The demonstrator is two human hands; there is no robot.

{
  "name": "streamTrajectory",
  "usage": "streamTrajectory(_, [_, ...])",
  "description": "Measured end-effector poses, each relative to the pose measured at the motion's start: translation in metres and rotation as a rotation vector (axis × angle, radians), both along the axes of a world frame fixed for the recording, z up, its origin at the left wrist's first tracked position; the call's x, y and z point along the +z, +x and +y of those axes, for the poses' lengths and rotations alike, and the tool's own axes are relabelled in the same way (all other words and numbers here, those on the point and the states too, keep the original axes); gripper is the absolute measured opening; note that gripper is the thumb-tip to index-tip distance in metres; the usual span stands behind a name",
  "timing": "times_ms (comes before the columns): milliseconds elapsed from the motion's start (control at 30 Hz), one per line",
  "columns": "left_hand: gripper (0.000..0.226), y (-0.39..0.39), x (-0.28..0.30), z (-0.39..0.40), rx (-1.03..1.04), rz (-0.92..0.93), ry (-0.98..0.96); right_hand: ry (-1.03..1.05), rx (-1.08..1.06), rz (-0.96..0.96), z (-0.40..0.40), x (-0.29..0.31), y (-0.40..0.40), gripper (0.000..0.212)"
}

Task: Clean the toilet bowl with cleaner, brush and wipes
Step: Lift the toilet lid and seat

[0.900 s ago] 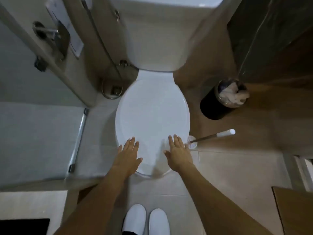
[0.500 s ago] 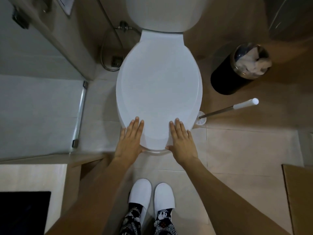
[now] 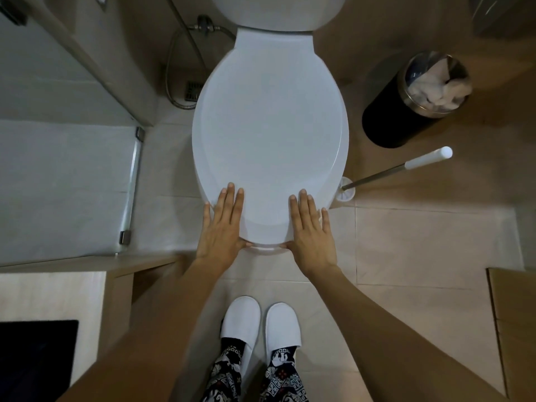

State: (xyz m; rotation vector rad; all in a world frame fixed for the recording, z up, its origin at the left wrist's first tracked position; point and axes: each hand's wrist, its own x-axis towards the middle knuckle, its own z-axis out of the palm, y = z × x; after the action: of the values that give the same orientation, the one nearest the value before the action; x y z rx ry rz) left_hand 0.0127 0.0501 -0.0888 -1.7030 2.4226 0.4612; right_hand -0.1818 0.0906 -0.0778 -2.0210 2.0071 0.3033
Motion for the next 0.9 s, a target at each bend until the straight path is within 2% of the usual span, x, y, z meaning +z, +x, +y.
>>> streamTrajectory(233, [0.118, -0.003, -0.005, 0.011, -0.036, -0.115, -0.107, -0.052, 0.089, 0.172, 0.012, -0.008, 0.004, 0.119])
streamTrajectory(500, [0.113, 0.001, 0.020, 0.012, -0.072, -0.106, -0.128, -0.113, 0.117, 0.138, 0.015, 0.015, 0.001, 0.112])
streamTrajectory(733, [0.104, 0.003, 0.101, -0.007, -0.086, -0.033, -0.094, -0.186, 0.156, 0.041, 0.000, 0.089, -0.009, 0.100])
streamTrajectory(833, [0.079, 0.003, 0.145, -0.027, -0.098, -0.021, -0.089, -0.244, 0.174, -0.013, -0.019, 0.134, -0.017, 0.097])
streamTrajectory(900, [0.072, 0.000, 0.176, -0.043, -0.084, -0.035, -0.082, -0.263, 0.161, -0.032, -0.037, 0.166, -0.022, 0.090])
